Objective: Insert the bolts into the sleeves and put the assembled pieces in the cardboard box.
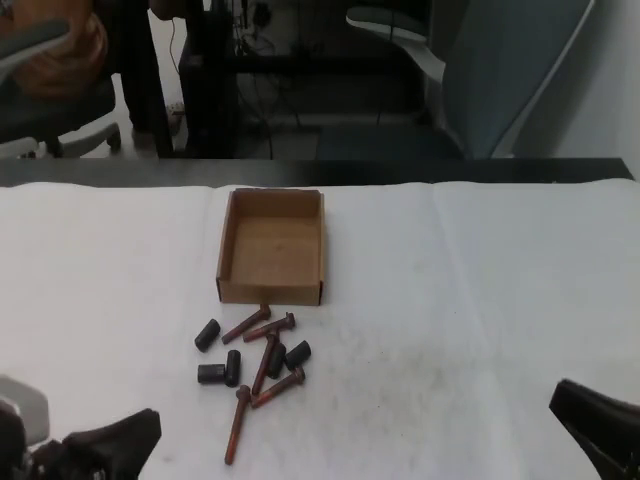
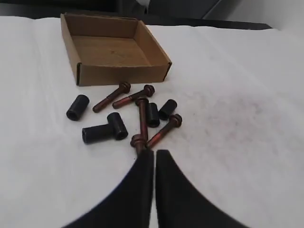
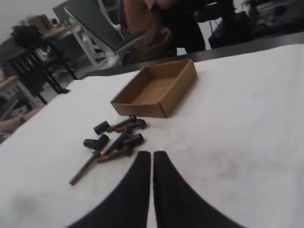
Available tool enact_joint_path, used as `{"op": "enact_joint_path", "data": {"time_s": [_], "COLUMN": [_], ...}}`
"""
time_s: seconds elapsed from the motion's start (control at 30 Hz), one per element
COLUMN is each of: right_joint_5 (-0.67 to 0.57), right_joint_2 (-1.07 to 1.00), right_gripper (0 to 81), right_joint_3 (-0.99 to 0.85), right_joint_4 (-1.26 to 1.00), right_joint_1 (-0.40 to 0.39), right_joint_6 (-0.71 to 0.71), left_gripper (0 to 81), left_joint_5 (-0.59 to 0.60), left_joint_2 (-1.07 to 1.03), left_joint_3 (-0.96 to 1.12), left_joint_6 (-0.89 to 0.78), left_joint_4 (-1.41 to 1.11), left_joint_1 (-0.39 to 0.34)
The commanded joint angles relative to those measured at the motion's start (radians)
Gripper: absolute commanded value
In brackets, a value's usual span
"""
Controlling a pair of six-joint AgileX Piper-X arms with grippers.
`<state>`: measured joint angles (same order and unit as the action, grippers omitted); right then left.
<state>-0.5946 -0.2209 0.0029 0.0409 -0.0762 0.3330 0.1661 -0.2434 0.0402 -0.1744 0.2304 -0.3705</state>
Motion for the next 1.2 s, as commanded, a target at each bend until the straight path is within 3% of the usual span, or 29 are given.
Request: {"op": "enact_joint_path", "data": {"time_s": [0.0, 0.1, 0.17, 0.27, 0.33, 0.53, 0.73, 1.17], "right_joint_5": [-0.007, 0.031, 0.041, 0.067, 0.089, 0.072, 0.028, 0.036], "right_joint_2": [-0.002, -0.002, -0.005, -0.02, -0.047, -0.175, -0.247, -0.247], "right_gripper": [22.8, 47.7, 46.9, 37.8, 35.4, 35.4, 35.4, 35.4], "right_joint_3": [-0.035, -0.081, -0.113, -0.182, -0.225, -0.343, -0.39, -0.39], "right_joint_4": [-0.061, -0.06, -0.052, -0.006, 0.037, 0.182, 0.186, 0.178], "right_joint_1": [-0.043, -0.088, -0.117, -0.151, -0.165, -0.175, -0.175, -0.175], "right_joint_6": [0.064, 0.142, 0.179, 0.168, 0.116, 0.104, 0.092, 0.077], "left_gripper": [11.2, 24.5, 35.3, 55.7, 62.0, 62.2, 62.2, 59.2], "left_joint_5": [-0.016, -0.068, -0.071, -0.088, -0.106, -0.119, -0.119, -0.194], "left_joint_2": [-0.021, -0.102, -0.194, -0.384, -0.527, -0.991, -1.272, -1.537], "left_joint_3": [0.081, 0.171, 0.245, 0.367, 0.468, 0.754, 0.927, 1.006], "left_joint_6": [0.012, -0.025, -0.003, 0.075, 0.107, 0.217, 0.318, 0.49], "left_joint_4": [0.004, 0.006, 0.036, 0.132, 0.21, 0.378, 0.429, 0.43], "left_joint_1": [0.0, 0.0, 0.0, 0.0, 0.0, 0.006, 0.042, 0.06]}}
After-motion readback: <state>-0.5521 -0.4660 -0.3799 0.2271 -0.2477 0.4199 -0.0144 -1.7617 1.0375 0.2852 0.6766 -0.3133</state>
